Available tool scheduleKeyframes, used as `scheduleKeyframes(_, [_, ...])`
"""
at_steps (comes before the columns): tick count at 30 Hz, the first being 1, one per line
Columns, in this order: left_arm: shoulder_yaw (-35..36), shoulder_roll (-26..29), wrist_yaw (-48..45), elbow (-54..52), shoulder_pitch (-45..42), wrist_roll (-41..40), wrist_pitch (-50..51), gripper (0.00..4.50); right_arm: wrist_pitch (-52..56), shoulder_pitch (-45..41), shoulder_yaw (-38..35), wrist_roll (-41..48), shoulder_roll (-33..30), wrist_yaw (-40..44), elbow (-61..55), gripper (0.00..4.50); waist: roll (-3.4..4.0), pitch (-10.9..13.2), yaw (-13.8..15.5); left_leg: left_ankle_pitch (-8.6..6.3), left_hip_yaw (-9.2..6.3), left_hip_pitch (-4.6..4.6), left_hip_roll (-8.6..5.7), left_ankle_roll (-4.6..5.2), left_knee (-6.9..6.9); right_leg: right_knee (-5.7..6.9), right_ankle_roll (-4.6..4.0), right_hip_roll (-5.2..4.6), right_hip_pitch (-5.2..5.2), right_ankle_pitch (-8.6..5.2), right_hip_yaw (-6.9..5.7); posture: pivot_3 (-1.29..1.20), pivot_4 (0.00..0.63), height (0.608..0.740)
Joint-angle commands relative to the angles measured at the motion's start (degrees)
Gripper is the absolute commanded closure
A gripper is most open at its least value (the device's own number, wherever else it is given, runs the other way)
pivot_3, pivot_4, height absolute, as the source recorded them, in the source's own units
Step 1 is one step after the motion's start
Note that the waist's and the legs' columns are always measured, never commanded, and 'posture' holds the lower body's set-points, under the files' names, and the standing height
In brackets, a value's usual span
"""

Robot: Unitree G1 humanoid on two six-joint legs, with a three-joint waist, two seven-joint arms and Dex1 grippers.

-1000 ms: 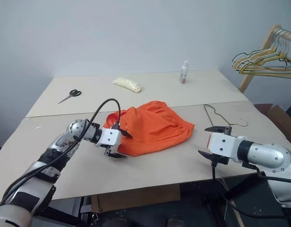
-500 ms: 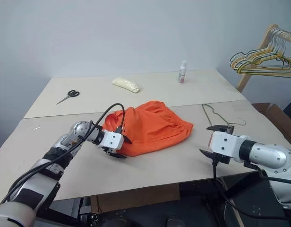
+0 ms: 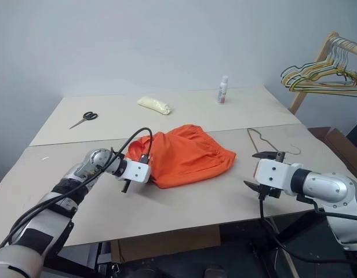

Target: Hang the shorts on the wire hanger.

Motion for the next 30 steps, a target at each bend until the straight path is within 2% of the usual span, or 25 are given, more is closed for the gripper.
scheduleKeyframes(1, [2.2,2.3,-1.0,-2.1,-0.1,-2.3,-0.1,4.47,-2.1,-2.7,1.0,-1.9,0.2,-1.0,1.6,0.0,0.0,0.0,0.0,0.0,-0.01,0.01,0.01,0.0,0.0,0.0,0.0,0.0,0.0,0.0,0.0,0.05,0.0,0.74])
scheduleKeyframes(5, [4.0,6.2,-3.5,-7.0,2.6,-5.2,1.7,4.47,-5.2,-6.4,5.8,-7.8,0.9,-3.5,6.2,0.0,0.01,0.0,-0.1,0.0,0.0,0.03,0.07,0.0,-0.01,0.01,0.0,0.01,0.0,0.0,0.01,0.07,0.0,0.74])
scheduleKeyframes(9, [7.0,12.9,-10.0,-16.0,7.5,-11.3,6.1,4.47,-10.1,-11.8,11.4,-13.2,2.3,-4.9,11.9,0.0,0.02,0.0,-0.2,0.0,0.01,0.01,0.08,-0.01,-0.02,0.04,0.0,-0.01,-0.07,-0.01,0.04,0.1,0.0,0.74])
scheduleKeyframes(13, [10.3,18.2,-12.3,-23.2,11.9,-15.7,10.4,4.47,-16.6,-15.4,16.2,-17.0,3.9,-5.7,16.2,0.0,0.01,0.0,0.2,0.0,0.01,0.02,0.14,-0.01,-0.06,0.05,-0.02,0.0,-0.14,-0.03,0.05,0.14,0.0,0.74])
scheduleKeyframes(17, [14.0,22.6,-15.7,-30.9,16.6,-22.0,17.3,4.47,-24.6,-17.9,19.9,-17.5,6.0,-4.9,19.0,0.0,0.02,0.1,0.9,0.0,-0.01,0.01,0.12,-0.01,-0.06,0.07,0.0,-0.03,-0.13,-0.04,0.03,0.18,0.0,0.74])
scheduleKeyframes(23, [16.3,28.3,-18.5,-38.5,22.8,-25.3,24.0,4.47,-28.3,-20.1,23.3,-15.4,9.2,-1.9,18.1,0.0,0.01,0.1,1.7,0.0,-0.04,0.04,0.12,-0.01,-0.09,0.09,-0.01,0.0,-0.12,-0.07,0.01,0.2,0.0,0.74])
scheduleKeyframes(27, [17.7,29.7,-18.4,-42.1,25.8,-27.0,26.9,4.47,-32.4,-21.9,25.6,-18.4,9.7,-1.9,21.9,0.0,0.02,0.1,2.1,0.01,-0.05,0.05,0.11,-0.03,-0.09,0.12,-0.03,-0.01,-0.12,-0.09,-0.01,0.21,0.0,0.74])
scheduleKeyframes(30, [18.3,29.7,-17.9,-43.5,26.9,-27.3,28.1,4.47,-34.2,-22.1,26.9,-16.2,9.9,0.8,21.7,0.0,-0.03,0.2,2.5,0.01,-0.08,0.05,0.11,-0.04,-0.1,0.1,-0.05,-0.01,-0.12,-0.1,-0.05,0.22,0.0,0.74])
